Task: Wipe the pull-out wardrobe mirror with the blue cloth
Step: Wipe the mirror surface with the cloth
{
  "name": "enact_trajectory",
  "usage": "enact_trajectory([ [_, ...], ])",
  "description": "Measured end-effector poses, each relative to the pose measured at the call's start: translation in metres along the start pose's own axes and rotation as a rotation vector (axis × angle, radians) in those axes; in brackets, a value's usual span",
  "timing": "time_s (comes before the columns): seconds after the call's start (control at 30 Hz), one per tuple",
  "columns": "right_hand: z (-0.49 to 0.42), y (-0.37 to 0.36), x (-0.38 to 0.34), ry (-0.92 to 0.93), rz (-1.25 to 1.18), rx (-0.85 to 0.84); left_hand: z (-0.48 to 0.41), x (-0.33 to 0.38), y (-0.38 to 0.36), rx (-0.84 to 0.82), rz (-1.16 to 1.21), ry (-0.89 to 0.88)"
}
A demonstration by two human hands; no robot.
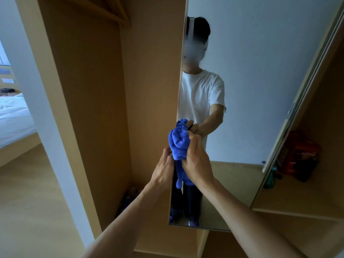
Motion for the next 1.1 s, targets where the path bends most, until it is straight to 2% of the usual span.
enact_trajectory([
  [0.17,0.003,0.015,0.005,0.180,0.299,-0.179,-0.002,-0.006,-0.003,-0.021,0.063,-0.010],
  [0.3,0.000,0.032,0.015,0.299,0.533,-0.187,-0.002,-0.008,-0.005,-0.027,0.042,-0.016],
  [0.77,0.040,-0.025,0.031,0.319,0.545,-0.247,-0.018,-0.035,-0.010,-0.008,0.158,0.057],
  [1.1,0.078,-0.052,0.044,0.319,0.626,-0.452,-0.020,-0.042,-0.013,-0.023,0.193,0.081],
])
Point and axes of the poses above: each hand's wrist, its own z-axis away from the middle knuckle, its own y-axis out of the back of the hand, x = y × z, the point moved 3 cm from there along -z, towards the middle knuckle, and after that the axes turned 13 degrees about y, right-handed, at the moved point
